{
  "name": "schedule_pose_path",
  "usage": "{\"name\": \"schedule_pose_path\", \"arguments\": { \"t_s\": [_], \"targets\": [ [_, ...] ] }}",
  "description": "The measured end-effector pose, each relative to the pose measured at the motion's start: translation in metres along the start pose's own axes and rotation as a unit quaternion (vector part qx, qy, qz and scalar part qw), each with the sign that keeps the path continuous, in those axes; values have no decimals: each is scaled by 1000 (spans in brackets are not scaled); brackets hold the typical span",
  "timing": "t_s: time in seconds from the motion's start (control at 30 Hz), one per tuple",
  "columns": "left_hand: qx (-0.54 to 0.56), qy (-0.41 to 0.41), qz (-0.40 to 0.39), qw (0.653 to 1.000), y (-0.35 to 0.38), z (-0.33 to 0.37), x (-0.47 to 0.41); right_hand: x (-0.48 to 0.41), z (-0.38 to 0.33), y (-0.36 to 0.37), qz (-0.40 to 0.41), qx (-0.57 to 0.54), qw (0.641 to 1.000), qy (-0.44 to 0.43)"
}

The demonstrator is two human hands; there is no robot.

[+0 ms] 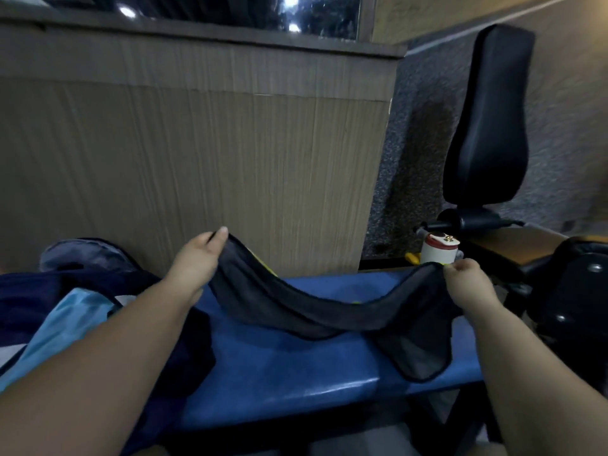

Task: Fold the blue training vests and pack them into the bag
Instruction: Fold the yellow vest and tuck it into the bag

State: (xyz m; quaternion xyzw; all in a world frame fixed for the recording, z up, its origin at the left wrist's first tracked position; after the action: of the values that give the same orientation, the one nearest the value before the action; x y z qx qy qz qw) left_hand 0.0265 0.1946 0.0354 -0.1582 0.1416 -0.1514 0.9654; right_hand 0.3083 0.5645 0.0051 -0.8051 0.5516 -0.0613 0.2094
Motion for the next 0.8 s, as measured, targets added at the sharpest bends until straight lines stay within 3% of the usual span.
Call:
{"name": "schedule_pose_path", "arguments": {
  "t_s": [0.13,0.27,0.43,0.67,0.8],
  "targets": [
    [55,-52,9,997,-27,3,-8,5,-1,-4,-79,-11,996,34],
    [101,-99,40,989,-56,-2,-11,3,1,-15,-29,-18,999,33],
    [189,-158,35,968,-58,0,-4,24,-22,-11,-16,-137,986,96],
    [189,-183,-31,964,-14,15,16,79,-73,49,-141,-232,956,115],
    [134,-111,-105,979,28,36,42,110,-98,92,-228,-225,943,87]
  ]
}}
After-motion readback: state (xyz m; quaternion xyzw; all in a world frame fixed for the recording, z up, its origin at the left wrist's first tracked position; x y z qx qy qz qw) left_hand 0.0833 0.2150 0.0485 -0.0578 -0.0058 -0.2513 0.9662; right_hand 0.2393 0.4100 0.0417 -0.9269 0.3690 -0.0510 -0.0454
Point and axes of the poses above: each hand's wrist, its own x-axis away from the middle knuckle, its own y-axis out of the palm, z = x × y, the point moved 6 cm from there along -x, towards the middle knuckle, and after that the axes turned 10 degrees about -x, right-handed, at the moved point
